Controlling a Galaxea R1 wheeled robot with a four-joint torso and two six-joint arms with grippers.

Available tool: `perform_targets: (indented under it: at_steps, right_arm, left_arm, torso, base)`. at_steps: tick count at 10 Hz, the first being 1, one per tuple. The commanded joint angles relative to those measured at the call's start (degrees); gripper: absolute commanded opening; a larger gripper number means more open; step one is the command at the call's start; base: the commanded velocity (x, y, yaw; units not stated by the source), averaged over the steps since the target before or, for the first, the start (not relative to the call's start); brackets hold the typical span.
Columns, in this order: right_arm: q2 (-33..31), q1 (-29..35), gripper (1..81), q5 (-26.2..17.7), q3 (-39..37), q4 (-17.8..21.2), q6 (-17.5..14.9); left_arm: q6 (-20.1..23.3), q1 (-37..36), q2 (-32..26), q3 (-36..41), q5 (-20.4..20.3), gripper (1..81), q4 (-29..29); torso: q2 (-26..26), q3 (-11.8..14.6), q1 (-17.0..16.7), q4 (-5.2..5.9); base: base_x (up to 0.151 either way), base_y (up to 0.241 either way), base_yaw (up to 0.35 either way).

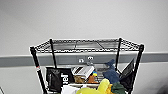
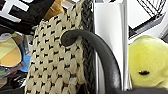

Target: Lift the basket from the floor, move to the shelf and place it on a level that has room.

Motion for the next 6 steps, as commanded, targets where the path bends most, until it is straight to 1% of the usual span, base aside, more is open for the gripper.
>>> perform_targets:
  at_steps: [1, 3, 5, 6]
  right_arm:
    - [-3.2, 7.7, 1.0, 0.0, 7.6, 1.8, 1.0]
    - [-4.3, 9.3, 1.0, 0.0, 9.0, 1.9, 1.0]
    - [-4.4, 11.5, 1.0, 0.0, 9.1, 3.4, 1.0]
    - [-4.7, 13.4, 1.0, -0.1, 9.6, 5.1, 1.0]
  left_arm:
    - [1.1, -9.1, -2.7, 11.8, -0.9, 1.0, -1.1]
    - [1.1, -10.5, -3.7, 13.4, -1.0, 1.0, -1.5]
    - [1.1, -14.3, -4.9, 13.7, -0.8, 1.0, -3.8]
    - [1.1, -17.0, -5.7, 13.8, 0.8, 1.0, -5.9]
  torso:
    - [0.0, 0.0, 0.0, 0.00]
    - [0.0, 0.0, 0.0, 0.00]
    - [0.0, 0.0, 0.0, 0.00]
    - [0.0, 0.0, 0.0, 0.00]
  base:
    - [0.000, 0.000, 0.000]
    - [0.000, 0.000, 0.000]
    - [0.000, 0.000, 0.000]
    - [0.000, 0.000, 0.000]
